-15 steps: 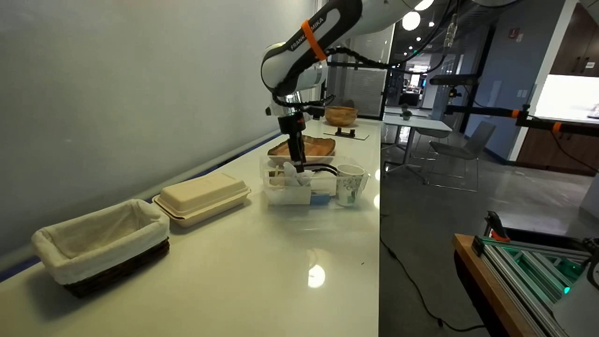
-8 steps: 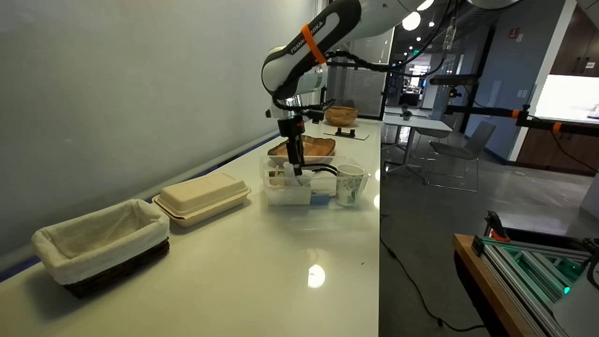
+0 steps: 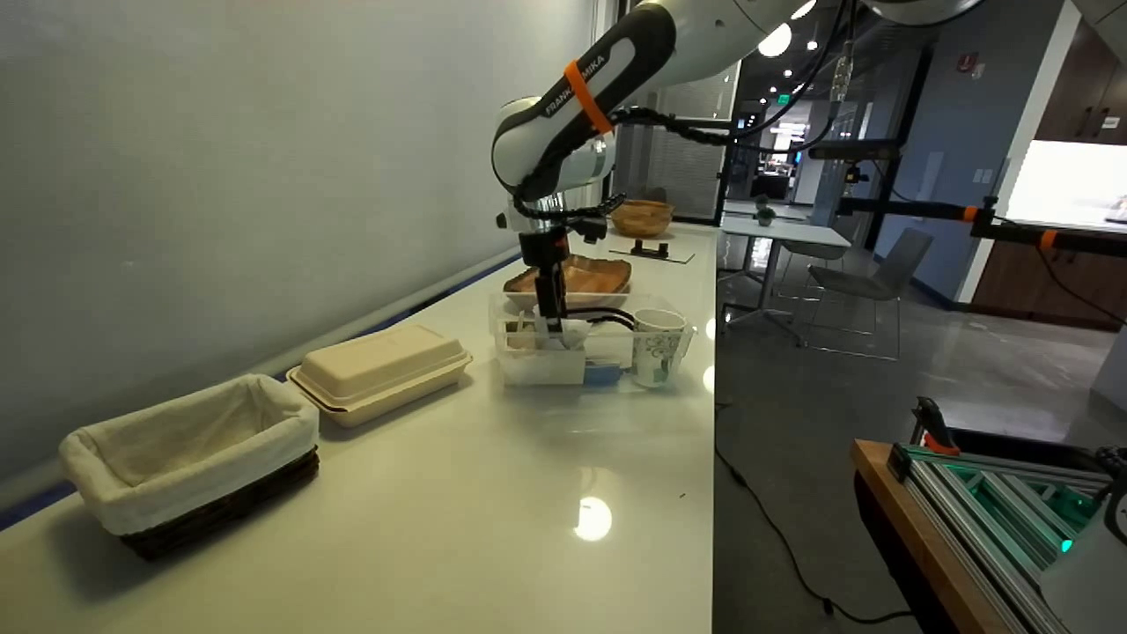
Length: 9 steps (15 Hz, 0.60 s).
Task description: Remove the wooden box from the lunchbox and put it on the table
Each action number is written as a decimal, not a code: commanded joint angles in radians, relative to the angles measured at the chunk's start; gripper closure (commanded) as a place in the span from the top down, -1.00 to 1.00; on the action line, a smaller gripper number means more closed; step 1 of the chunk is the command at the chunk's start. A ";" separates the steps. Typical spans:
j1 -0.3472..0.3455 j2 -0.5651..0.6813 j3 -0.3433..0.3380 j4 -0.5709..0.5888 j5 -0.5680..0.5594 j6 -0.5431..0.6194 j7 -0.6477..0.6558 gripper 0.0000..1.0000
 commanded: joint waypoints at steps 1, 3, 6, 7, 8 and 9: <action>-0.010 0.012 0.009 -0.016 0.002 0.039 -0.010 1.00; -0.006 0.013 0.005 -0.022 0.000 0.040 0.004 0.95; 0.001 0.011 -0.002 -0.026 -0.004 0.039 0.030 0.93; 0.001 0.011 -0.002 -0.026 -0.005 0.042 0.031 0.90; -0.002 0.011 0.002 -0.025 -0.001 0.044 0.027 0.85; -0.002 0.012 0.002 -0.026 -0.001 0.047 0.028 0.84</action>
